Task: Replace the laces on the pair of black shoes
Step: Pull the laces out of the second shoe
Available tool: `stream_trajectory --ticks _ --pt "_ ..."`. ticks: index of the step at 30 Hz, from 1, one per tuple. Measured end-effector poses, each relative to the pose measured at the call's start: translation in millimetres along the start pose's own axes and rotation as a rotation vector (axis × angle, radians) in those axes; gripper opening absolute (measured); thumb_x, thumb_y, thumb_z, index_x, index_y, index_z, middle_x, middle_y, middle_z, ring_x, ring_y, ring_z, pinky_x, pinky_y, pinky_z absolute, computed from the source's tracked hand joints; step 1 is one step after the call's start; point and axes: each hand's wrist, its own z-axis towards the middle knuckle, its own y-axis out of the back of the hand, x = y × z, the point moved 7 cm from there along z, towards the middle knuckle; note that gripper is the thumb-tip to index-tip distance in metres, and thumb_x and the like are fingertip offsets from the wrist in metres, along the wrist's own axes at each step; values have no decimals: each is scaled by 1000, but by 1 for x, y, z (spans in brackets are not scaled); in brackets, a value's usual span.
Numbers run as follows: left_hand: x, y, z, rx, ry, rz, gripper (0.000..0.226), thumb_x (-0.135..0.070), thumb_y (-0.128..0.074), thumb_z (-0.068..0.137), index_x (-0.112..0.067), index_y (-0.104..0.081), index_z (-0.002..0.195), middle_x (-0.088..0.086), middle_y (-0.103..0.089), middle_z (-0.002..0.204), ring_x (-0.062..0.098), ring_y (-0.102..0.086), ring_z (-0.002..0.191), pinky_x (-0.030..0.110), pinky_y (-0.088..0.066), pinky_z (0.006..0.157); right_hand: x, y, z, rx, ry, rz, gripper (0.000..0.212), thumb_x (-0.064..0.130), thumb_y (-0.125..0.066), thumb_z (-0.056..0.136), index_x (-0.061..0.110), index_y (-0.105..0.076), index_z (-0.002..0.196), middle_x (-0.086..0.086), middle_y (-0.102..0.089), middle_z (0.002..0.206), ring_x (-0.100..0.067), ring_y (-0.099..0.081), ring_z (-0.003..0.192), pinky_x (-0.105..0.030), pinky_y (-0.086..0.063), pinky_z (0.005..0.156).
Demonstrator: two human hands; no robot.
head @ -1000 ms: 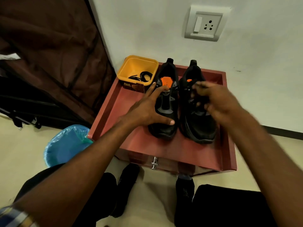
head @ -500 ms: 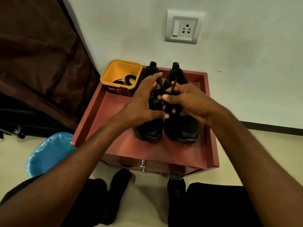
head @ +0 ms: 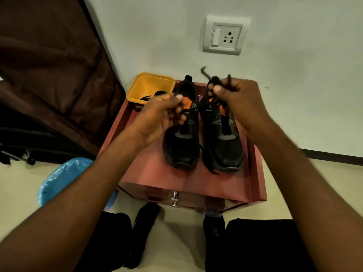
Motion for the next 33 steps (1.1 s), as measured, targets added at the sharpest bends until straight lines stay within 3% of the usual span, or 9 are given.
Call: stream_trajectory --ticks 2,6,13,17,20,22,26,29,33 --pt "-12 9 2 -32 -40 -292 11 -15 -53 104 -9 -62 101 2 -59 82 18 -68 80 28 -58 78 -11 -12 -5 108 -21 -341 14 26 -69 99 20 -78 106 -2 -78 98 -15 -73 94 -40 -62 85" --pt "-15 6 3 -68 -82 -428 12 -9 -50 105 -7 -62 106 5 -65 89 21 -71 93 32 -59 92 -17 -55 -27 394 -297 22 44 52 -58 101 13 -74 114 -13 -76 112 -23 -71 94 -36 -59 74" --pt "-28 18 -5 -261 -268 317 19 -4 -57 101 -16 -71 97 -3 -72 90 10 -66 79 21 -47 63 -8 -66 -22 411 -264 129 14 7 -74 92 5 -76 106 -1 -73 78 -10 -66 69 -23 -45 61" --pt "-6 5 -4 -47 -43 15 24 -20 -44 109 -14 -66 117 -3 -73 90 19 -70 87 35 -48 72 8 -71 -19 477 -269 471 16 3 -65 96 5 -73 110 -3 -71 84 -10 -64 73 -18 -50 61" --pt "5 -14 -12 134 156 85 41 -39 -31 111 -16 -65 104 9 -75 102 30 -71 82 31 -43 58 11 -68 -13 339 -187 320 15 7 -70 95 4 -75 109 -5 -71 83 -8 -62 65 -23 -50 57" --pt "8 -11 -10 82 173 134 43 -40 -32 110 -16 -67 108 14 -73 96 20 -59 58 23 -29 44 9 -62 -7 220 -40 -10 12 14 -74 94 9 -78 104 -2 -74 80 -6 -65 60 -30 -57 59" --pt "-4 18 0 -116 124 -284 32 -29 -35 107 -17 -56 85 -4 -45 62 4 -27 34 17 -15 31 11 -70 -11 216 54 -247 15 19 -76 93 16 -76 108 5 -76 98 -8 -71 94 -33 -59 91" --pt "-22 31 -1 -190 11 -584 41 -31 -38 107 -17 -57 73 -3 -37 56 6 -24 32 19 -14 33 16 -96 -30 430 49 -167 24 18 -74 95 8 -70 117 0 -75 104 -7 -71 97 -22 -59 83" --pt "-37 34 -8 -190 -139 -632 35 -30 -31 108 -20 -64 106 -1 -43 59 8 -26 35 20 -20 41 11 -134 -46 565 -47 -23 16 15 -69 99 11 -65 114 -4 -72 95 2 -69 83 -14 -50 64"
